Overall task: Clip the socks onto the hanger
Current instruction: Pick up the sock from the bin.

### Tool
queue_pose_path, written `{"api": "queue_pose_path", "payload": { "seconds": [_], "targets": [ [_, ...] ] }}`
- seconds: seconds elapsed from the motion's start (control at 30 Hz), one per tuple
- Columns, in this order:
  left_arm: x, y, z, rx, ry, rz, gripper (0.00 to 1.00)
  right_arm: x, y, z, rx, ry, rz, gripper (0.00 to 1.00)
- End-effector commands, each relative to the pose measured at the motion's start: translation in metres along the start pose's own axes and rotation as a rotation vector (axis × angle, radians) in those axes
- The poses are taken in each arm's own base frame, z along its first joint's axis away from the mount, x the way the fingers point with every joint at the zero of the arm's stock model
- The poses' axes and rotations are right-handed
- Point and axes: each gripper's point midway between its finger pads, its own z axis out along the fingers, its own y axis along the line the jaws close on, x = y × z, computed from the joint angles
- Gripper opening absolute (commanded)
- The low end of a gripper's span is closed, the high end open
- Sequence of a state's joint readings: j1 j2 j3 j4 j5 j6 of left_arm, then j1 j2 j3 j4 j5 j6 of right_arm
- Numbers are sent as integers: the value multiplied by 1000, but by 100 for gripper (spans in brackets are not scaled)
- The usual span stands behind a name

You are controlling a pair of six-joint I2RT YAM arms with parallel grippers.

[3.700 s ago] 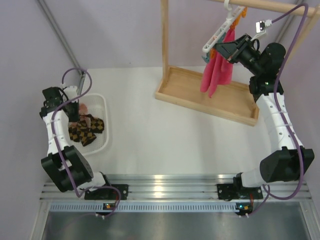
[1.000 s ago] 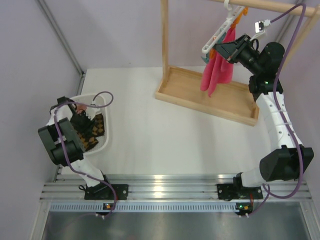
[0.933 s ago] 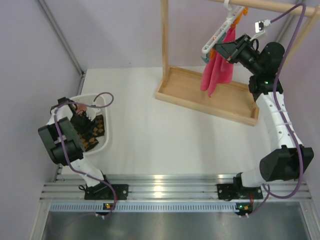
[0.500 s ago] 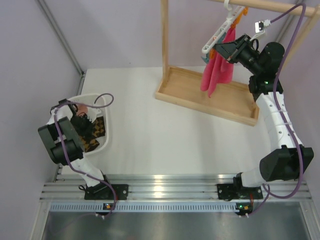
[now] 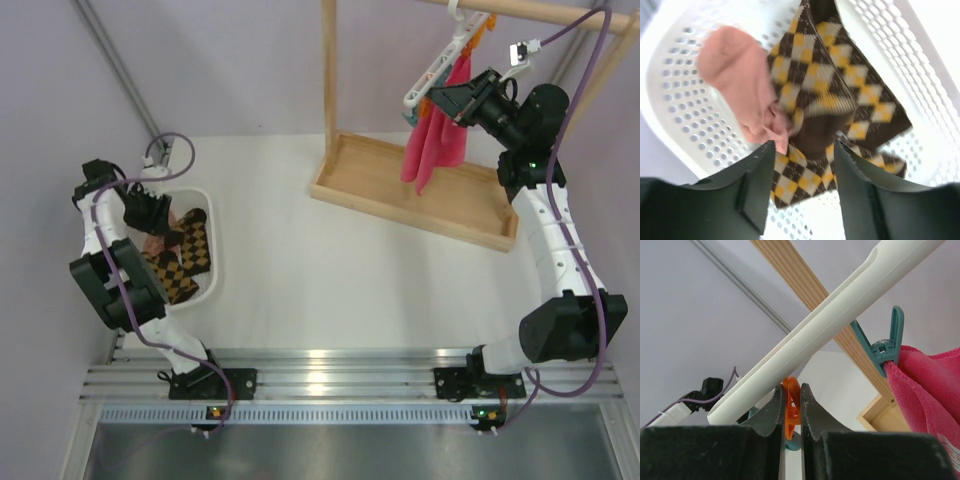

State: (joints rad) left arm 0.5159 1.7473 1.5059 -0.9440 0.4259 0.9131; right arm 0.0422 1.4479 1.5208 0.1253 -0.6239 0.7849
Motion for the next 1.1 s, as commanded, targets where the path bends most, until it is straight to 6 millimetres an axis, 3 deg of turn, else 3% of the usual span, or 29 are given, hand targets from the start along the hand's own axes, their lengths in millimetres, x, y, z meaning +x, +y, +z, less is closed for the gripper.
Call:
{"api": "queue_pose_path", "payload": {
  "seconds": [0.0,0.17,0.3,0.33,0.4,0.53,0.57,0.63,0.8,1.07],
  "targets": [
    [-17,29,9,-110,-75,-121,57,-17,-15,0,65,-46,-1,0],
    [-19,16,1,-44,-81,-18,55,-17,-15,0,65,-46,2,0],
    [4,-49,-19,246,-39,263,41,-17,-15,0,63,-43,1,0],
    [24,-74,-26,344,16,264,41,-17,-15,1,63,-43,1,0],
    [41,-86,-27,397,54,328,40,-18,-14,1,60,-41,5,0],
    [72,-87,0,337,103,358,48,-20,-12,2,54,-44,4,0],
    [68,-76,9,278,75,393,49,-21,-11,1,54,-46,1,0],
    [76,-84,19,293,72,431,49,-21,-10,1,55,-47,0,0],
    [65,-86,43,270,-23,419,50,-19,-12,0,64,-40,3,0],
    [62,-85,54,286,-52,402,51,-17,-15,0,78,-32,1,0]
  ]
}}
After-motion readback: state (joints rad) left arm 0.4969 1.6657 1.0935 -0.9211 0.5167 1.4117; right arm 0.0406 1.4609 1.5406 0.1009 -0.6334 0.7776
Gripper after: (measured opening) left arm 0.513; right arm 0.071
